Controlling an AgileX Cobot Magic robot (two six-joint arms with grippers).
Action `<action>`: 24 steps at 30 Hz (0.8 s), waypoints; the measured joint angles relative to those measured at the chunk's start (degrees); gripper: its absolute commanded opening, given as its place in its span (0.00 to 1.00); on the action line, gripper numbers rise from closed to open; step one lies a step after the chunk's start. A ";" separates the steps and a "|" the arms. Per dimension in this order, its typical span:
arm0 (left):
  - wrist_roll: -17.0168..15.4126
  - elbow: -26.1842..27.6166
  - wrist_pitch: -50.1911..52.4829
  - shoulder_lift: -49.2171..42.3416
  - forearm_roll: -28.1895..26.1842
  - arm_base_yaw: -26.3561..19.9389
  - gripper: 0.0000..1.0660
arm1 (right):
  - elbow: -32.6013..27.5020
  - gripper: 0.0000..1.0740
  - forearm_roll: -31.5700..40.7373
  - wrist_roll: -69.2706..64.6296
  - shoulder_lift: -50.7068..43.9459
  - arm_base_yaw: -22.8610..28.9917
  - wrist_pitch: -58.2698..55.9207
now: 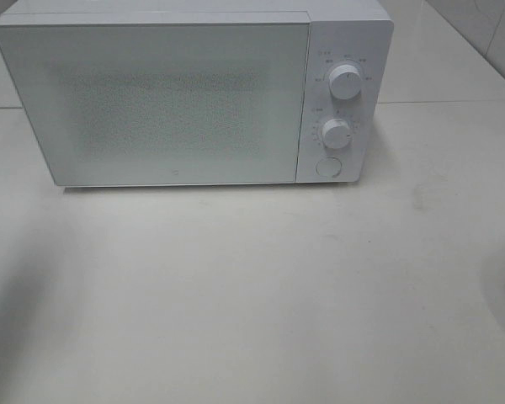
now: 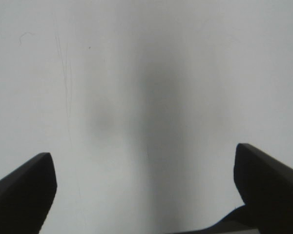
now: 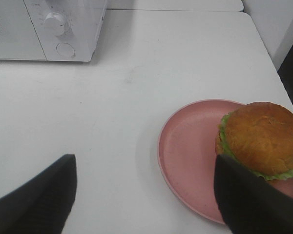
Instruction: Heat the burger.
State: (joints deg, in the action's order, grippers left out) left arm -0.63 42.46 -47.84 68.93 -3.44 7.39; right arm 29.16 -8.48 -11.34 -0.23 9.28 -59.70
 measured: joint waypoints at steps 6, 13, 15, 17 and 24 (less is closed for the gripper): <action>0.00 -4.47 -5.10 -9.05 -0.11 -0.11 0.85 | 0.00 0.70 0.00 0.00 0.00 0.00 0.00; 0.00 -9.05 -9.68 -23.55 0.06 -0.11 0.85 | 0.00 0.70 0.00 0.00 0.00 0.00 0.00; 0.00 -10.60 -9.97 -28.02 0.11 -0.11 0.85 | 0.00 0.70 0.00 0.00 0.00 0.00 0.00; 0.00 -11.57 -10.03 -29.85 0.23 -0.11 0.85 | 0.00 0.70 0.00 0.00 0.00 0.00 0.00; 0.23 -13.58 -11.63 -44.81 0.97 -0.11 0.84 | 0.00 0.70 0.00 0.00 0.00 0.00 0.00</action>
State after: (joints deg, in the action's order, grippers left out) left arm -0.40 28.88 -59.47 24.12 -2.46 7.28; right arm 29.16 -8.48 -11.34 -0.23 9.28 -59.70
